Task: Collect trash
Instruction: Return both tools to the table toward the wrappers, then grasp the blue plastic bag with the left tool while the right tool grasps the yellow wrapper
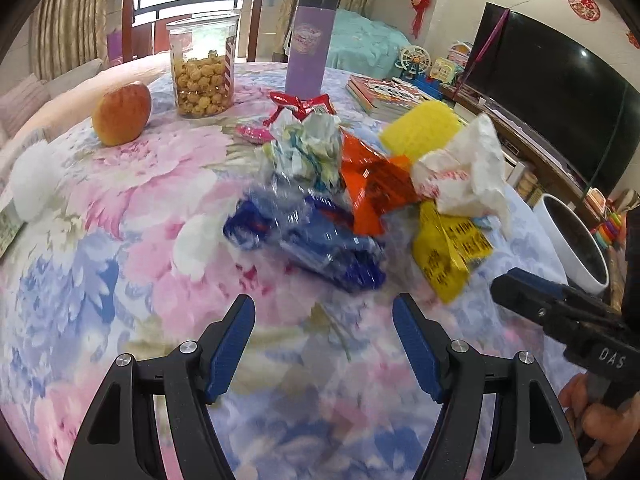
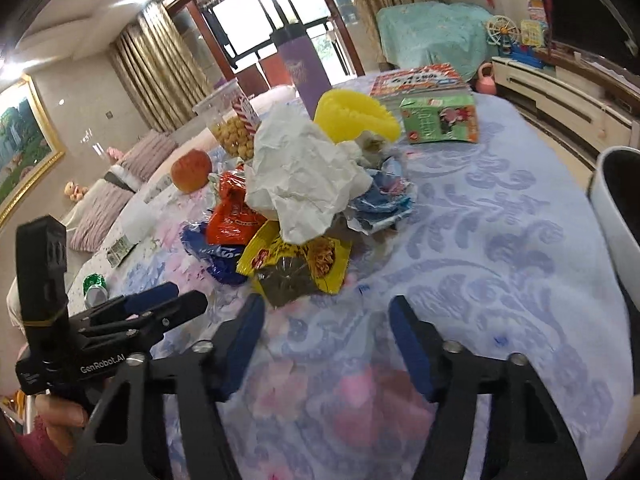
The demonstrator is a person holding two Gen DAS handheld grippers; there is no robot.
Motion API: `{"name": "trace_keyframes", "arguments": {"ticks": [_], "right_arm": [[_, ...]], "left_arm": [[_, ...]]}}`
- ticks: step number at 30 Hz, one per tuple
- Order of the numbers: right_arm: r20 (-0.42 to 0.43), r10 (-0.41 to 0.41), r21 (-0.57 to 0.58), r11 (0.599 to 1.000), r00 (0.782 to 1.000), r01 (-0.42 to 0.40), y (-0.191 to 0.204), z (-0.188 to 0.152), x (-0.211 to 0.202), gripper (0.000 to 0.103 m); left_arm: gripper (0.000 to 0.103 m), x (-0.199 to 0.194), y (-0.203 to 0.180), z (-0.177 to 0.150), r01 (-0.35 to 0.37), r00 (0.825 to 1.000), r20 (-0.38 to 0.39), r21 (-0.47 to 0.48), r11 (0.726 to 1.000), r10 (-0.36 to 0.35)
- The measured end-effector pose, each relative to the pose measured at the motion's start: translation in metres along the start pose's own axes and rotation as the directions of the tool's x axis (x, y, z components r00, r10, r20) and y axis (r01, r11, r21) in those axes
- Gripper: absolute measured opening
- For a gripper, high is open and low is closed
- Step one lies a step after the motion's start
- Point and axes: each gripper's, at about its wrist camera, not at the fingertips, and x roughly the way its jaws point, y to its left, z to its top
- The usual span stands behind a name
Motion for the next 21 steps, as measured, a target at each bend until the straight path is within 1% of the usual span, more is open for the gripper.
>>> {"name": "trace_keyframes", "arguments": {"ticks": [2,3,4,5,6,7,8,9,11,13,18,21], "right_arm": [[-0.002,-0.004,-0.019,1.000,1.000,0.004,0.004,0.005,0.008,0.058],[-0.005,-0.005,-0.029,1.000,1.000,0.004,0.005,0.009,0.013,0.054],[-0.008,-0.003,-0.035,0.999,1.000,0.002,0.006,0.010,0.016,0.047],[-0.013,-0.002,-0.041,0.999,1.000,0.002,0.007,0.013,0.021,0.043],[-0.019,-0.007,-0.046,0.999,1.000,0.006,0.007,0.014,0.025,0.030],[-0.023,-0.010,-0.047,0.999,1.000,0.009,0.007,0.016,0.028,0.014],[-0.028,-0.008,-0.047,0.999,1.000,0.006,0.006,0.016,0.030,0.008],[-0.029,0.000,-0.042,0.999,1.000,-0.001,0.005,0.016,0.030,0.005],[-0.018,0.008,-0.041,0.999,1.000,-0.009,0.003,0.014,0.025,0.003],[-0.015,0.015,-0.039,0.999,1.000,-0.016,0.003,0.012,0.021,0.001],[-0.006,0.026,-0.028,0.999,1.000,-0.026,-0.003,0.001,0.000,0.001],[0.003,0.015,-0.022,1.000,1.000,-0.015,-0.007,-0.004,-0.011,0.002]], "left_arm": [[0.070,0.010,0.003,0.007,0.001,1.000,-0.007,-0.011,1.000,-0.001],[0.070,0.014,0.004,0.010,0.003,1.000,-0.011,-0.016,1.000,-0.003],[0.069,0.019,0.005,0.012,0.004,1.000,-0.015,-0.021,1.000,-0.004],[0.059,0.025,0.007,0.014,0.010,1.000,-0.017,-0.027,1.000,-0.010],[0.050,0.029,0.008,0.015,0.019,1.000,-0.022,-0.031,0.999,-0.019],[0.033,0.033,0.008,0.016,0.031,0.999,-0.032,-0.036,0.999,-0.032],[0.022,0.036,0.009,0.017,0.055,0.998,-0.040,-0.045,0.998,-0.056],[0.020,0.038,0.010,0.017,0.065,0.997,-0.039,-0.047,0.997,-0.067],[0.016,0.036,0.008,0.016,0.044,0.999,-0.021,-0.026,0.999,-0.045],[0.013,0.033,0.007,0.013,0.040,0.999,-0.014,-0.016,0.999,-0.041],[0.010,0.016,0.008,-0.002,0.058,0.998,-0.009,-0.020,0.998,-0.058],[0.009,0.004,0.006,-0.013,0.061,0.998,-0.010,-0.019,0.998,-0.061]]}}
